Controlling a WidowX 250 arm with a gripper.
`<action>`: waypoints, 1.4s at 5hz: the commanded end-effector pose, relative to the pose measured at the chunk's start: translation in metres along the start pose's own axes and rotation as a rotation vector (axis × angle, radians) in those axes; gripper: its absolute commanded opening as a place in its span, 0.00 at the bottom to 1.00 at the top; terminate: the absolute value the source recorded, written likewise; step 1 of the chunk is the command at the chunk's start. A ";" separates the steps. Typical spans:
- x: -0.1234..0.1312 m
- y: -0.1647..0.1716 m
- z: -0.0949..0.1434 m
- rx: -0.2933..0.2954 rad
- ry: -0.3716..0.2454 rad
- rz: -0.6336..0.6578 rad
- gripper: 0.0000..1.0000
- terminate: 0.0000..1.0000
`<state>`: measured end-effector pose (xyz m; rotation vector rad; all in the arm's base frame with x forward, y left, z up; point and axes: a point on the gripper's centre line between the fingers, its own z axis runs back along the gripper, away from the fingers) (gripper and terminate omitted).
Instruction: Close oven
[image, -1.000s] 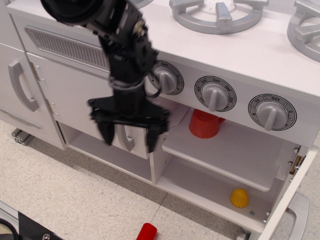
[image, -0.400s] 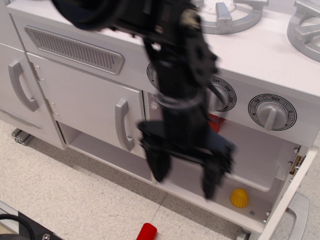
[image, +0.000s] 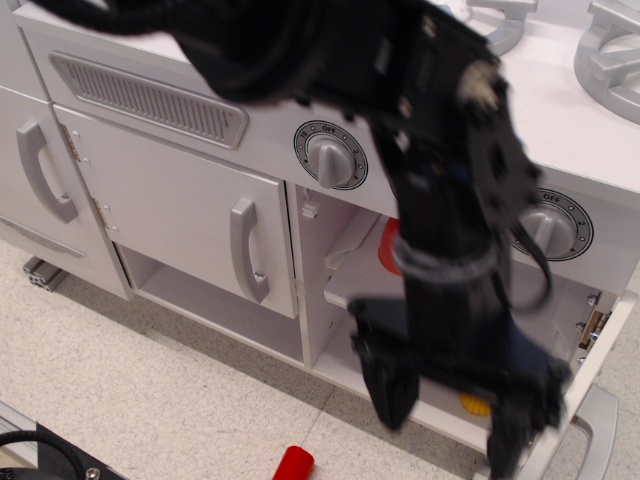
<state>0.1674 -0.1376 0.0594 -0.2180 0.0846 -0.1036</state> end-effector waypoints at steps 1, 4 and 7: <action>-0.013 -0.018 -0.018 0.041 -0.142 -0.026 1.00 0.00; 0.003 0.020 -0.053 0.047 -0.169 0.095 1.00 0.00; 0.039 0.079 -0.006 0.122 -0.209 0.209 1.00 0.00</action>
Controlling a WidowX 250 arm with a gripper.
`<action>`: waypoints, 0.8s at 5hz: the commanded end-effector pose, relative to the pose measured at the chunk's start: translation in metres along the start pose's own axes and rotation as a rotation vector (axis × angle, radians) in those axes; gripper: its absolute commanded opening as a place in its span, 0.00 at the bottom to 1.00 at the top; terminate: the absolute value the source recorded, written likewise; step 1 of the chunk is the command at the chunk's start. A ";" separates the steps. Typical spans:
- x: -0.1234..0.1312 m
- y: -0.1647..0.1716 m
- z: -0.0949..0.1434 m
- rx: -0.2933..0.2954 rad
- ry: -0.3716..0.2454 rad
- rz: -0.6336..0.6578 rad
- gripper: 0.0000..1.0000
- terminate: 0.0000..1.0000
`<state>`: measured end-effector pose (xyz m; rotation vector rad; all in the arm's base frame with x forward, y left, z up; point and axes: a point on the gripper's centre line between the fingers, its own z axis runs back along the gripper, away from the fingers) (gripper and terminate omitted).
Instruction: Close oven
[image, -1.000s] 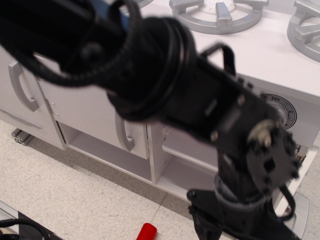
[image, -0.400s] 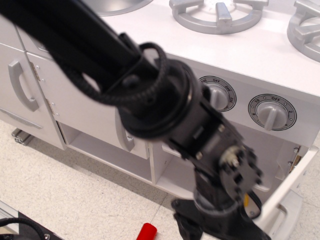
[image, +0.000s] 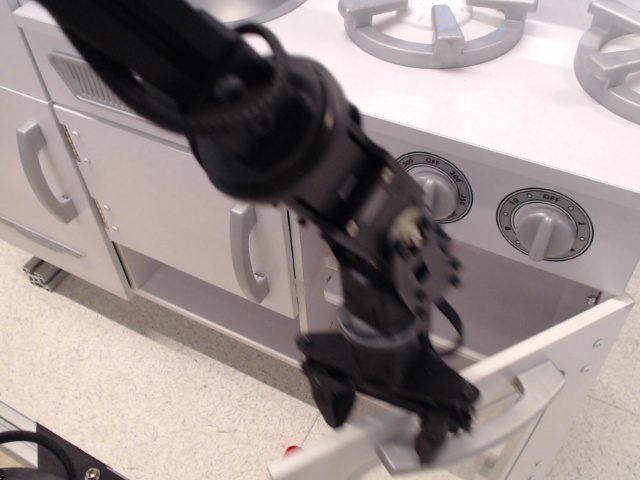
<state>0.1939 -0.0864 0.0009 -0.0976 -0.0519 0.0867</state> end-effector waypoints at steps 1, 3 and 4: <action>0.034 0.015 0.058 0.001 -0.064 0.054 1.00 0.00; 0.009 0.000 0.061 0.011 0.005 0.027 1.00 0.00; -0.015 -0.009 0.041 0.017 0.007 -0.017 1.00 0.00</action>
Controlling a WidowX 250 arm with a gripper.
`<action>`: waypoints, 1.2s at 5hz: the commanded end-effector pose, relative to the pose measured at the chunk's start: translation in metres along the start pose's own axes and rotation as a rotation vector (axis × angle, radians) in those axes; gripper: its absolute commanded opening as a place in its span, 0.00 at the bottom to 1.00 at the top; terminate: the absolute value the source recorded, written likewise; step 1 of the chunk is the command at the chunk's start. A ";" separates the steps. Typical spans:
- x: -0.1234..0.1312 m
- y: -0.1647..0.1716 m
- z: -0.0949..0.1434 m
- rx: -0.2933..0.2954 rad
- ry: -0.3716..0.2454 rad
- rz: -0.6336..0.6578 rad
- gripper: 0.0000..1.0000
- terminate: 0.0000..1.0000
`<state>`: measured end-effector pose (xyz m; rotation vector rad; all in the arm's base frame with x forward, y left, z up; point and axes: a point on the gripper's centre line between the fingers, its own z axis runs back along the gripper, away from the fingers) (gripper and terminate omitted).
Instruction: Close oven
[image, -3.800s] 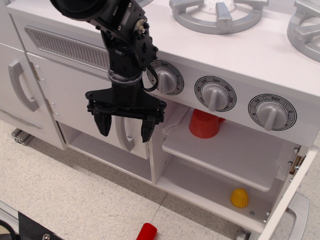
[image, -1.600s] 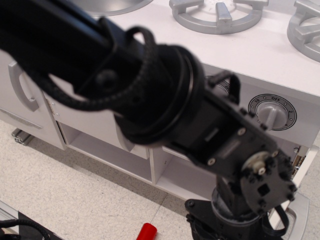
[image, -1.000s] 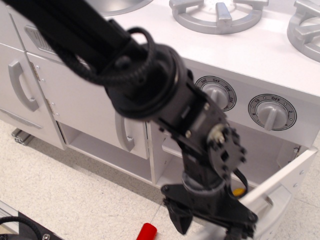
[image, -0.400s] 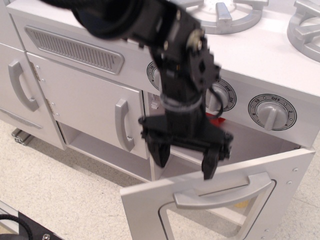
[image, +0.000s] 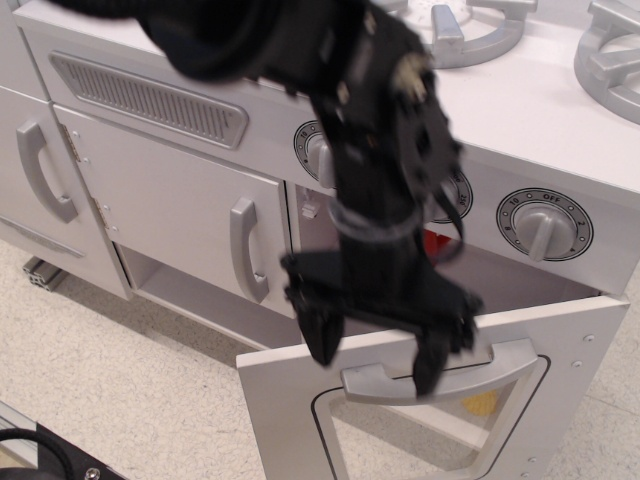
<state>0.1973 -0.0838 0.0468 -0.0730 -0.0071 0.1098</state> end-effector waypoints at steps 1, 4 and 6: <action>-0.031 -0.009 -0.031 0.007 -0.051 -0.055 1.00 0.00; -0.001 0.020 -0.064 0.040 -0.114 0.029 1.00 0.00; 0.036 0.036 -0.057 0.059 -0.176 0.113 1.00 0.00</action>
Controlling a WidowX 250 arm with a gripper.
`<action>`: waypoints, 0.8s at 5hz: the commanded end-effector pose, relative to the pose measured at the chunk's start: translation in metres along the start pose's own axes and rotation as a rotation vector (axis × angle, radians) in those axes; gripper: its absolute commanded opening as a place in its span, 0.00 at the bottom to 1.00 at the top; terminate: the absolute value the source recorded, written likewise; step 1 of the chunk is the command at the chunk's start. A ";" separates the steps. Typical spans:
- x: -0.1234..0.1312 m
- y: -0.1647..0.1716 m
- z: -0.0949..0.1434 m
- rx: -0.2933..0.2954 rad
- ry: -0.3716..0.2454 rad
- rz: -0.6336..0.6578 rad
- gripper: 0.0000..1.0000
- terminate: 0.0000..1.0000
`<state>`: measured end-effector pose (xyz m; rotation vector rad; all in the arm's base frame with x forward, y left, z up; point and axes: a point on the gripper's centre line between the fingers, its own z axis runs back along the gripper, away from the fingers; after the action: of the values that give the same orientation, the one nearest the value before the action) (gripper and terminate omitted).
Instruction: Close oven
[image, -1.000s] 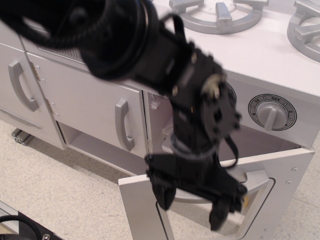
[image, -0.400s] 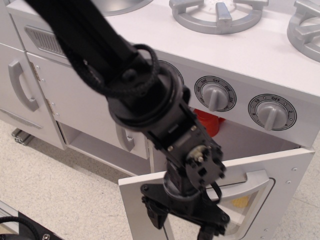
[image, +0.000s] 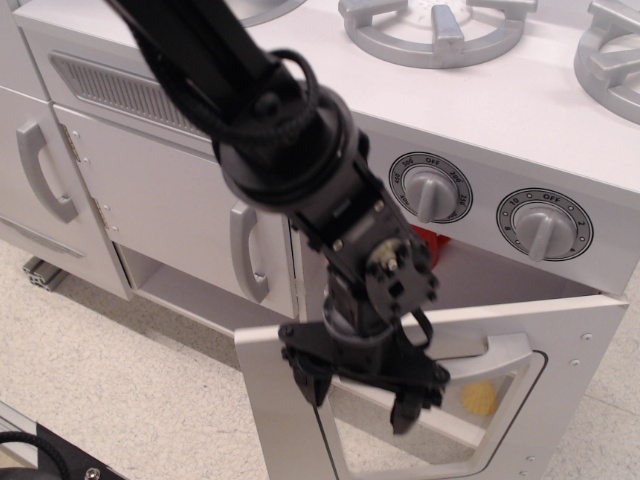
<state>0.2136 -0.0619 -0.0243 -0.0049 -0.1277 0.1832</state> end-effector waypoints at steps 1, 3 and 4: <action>0.040 0.016 0.009 0.008 -0.067 0.096 1.00 0.00; 0.062 0.025 0.007 0.027 -0.098 0.162 1.00 0.00; 0.070 0.027 0.006 0.029 -0.107 0.186 1.00 0.00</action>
<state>0.2766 -0.0283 -0.0226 0.0313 -0.1940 0.3658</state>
